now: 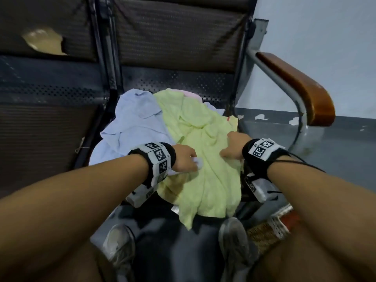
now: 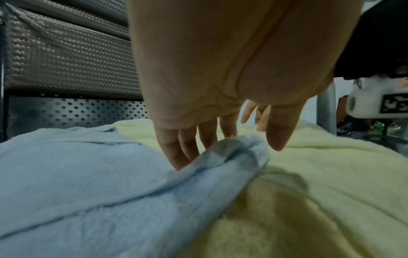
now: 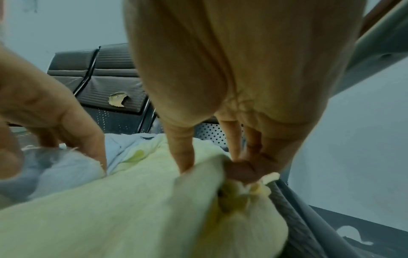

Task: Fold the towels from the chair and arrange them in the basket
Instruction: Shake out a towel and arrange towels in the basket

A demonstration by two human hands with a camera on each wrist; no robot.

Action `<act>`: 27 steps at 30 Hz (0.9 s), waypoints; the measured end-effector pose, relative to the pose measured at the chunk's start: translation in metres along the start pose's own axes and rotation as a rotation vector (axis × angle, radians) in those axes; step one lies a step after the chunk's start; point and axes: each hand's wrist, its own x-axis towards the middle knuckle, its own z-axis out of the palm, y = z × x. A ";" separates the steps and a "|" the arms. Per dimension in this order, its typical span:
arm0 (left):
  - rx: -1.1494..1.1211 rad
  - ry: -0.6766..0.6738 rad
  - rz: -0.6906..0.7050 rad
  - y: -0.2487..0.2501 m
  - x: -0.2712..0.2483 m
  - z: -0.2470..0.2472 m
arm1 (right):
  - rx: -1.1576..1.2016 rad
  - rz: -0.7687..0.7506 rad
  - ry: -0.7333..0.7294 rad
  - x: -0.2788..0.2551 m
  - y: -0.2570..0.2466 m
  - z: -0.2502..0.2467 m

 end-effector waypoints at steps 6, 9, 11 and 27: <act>-0.140 0.092 -0.004 -0.006 0.004 -0.005 | 0.247 -0.066 0.004 0.011 -0.020 -0.016; -0.480 0.177 0.083 -0.006 -0.004 -0.011 | 0.801 -0.226 -0.030 -0.007 -0.042 -0.019; -0.728 0.285 0.202 -0.003 -0.009 -0.013 | 1.140 -0.333 -0.121 -0.018 -0.056 -0.023; -0.826 0.547 0.020 -0.009 -0.043 -0.011 | 0.297 -0.564 0.250 -0.004 -0.046 -0.008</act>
